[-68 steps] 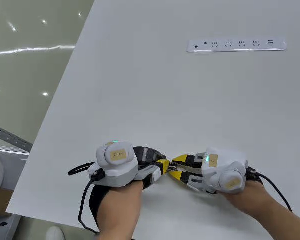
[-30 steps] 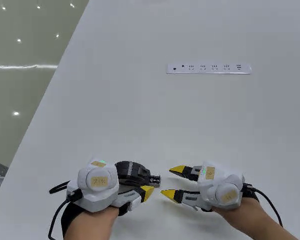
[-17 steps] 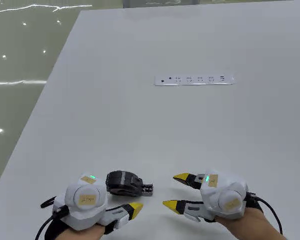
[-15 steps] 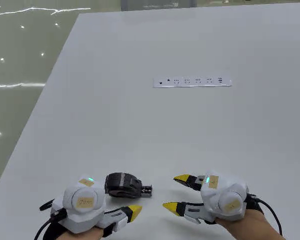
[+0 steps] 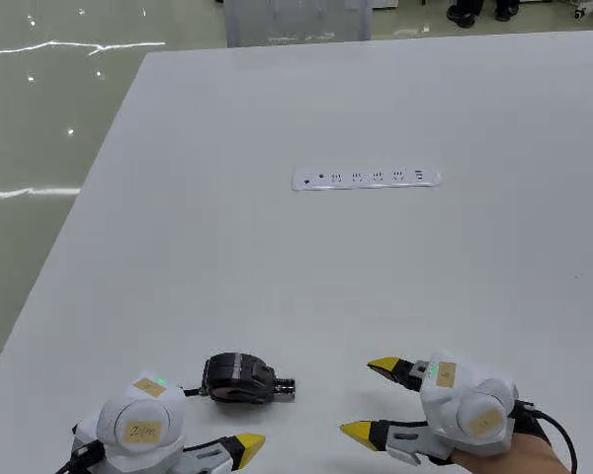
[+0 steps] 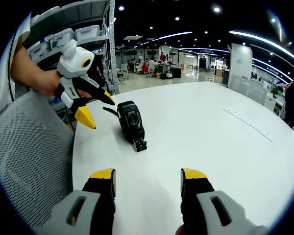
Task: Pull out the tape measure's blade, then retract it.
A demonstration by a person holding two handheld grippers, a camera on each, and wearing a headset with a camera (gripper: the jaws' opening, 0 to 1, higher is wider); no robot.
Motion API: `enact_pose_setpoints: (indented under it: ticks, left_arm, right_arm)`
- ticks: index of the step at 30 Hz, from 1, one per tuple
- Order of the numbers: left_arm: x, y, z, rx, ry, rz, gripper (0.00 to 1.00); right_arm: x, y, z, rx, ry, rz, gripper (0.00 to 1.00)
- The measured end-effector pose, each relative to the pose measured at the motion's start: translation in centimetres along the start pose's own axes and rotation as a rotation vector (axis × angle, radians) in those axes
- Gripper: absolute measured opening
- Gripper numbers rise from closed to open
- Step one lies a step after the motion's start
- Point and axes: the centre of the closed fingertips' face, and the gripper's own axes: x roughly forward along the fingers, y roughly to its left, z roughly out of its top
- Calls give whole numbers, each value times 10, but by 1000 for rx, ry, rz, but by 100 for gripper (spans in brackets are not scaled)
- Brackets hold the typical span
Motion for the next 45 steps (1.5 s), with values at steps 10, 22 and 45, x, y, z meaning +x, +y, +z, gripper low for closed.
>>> enact_pose_setpoints:
  ticks: [10, 22, 45]
  left_arm:
    - [-12, 1, -7, 8, -3, -45, 76]
    - [-34, 16, -19, 16, 2, -68, 78]
    - [-59, 27, -26, -22, -52, -95, 92]
  right_arm:
    - [-31, -2, -8, 22, 21, -30, 59]
    - [-58, -7, -14, 53, 29, -81, 64]
    - [-100, -4, -42, 95, 71, -126, 79]
